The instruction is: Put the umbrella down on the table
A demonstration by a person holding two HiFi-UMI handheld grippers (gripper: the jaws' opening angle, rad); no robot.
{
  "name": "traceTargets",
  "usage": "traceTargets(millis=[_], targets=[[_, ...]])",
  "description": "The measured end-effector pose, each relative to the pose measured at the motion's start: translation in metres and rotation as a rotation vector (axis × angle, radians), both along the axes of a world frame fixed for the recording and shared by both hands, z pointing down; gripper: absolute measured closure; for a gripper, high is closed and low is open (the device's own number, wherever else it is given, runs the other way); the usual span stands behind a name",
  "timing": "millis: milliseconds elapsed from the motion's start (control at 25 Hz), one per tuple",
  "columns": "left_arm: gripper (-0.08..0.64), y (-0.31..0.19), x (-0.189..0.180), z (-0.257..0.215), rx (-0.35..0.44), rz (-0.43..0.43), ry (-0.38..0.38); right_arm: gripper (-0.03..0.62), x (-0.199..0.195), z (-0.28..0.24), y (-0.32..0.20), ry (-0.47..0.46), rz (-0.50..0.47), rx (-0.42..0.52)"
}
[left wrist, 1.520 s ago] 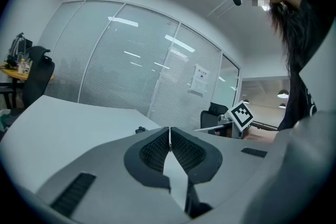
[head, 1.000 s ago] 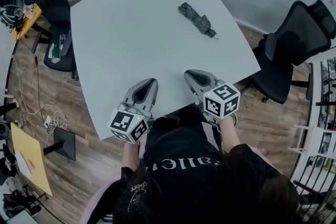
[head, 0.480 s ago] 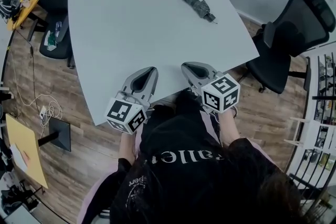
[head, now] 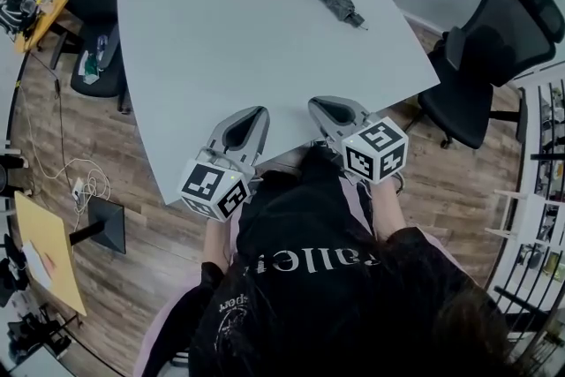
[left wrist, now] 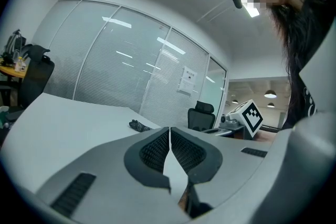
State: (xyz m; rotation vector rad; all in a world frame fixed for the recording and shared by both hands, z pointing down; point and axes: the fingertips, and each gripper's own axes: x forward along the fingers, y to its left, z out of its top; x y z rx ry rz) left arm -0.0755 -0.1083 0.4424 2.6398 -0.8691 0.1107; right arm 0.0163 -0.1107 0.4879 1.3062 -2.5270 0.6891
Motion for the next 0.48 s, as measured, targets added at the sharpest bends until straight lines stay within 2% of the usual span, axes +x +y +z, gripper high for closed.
traceTargets(millis=[480], targets=[[0.534,0.0033,-0.0075,0.0013,-0.001,0.003,0.008,0.569,0.0008,-0.0017,0.0017,0.021,0.032,0.015]])
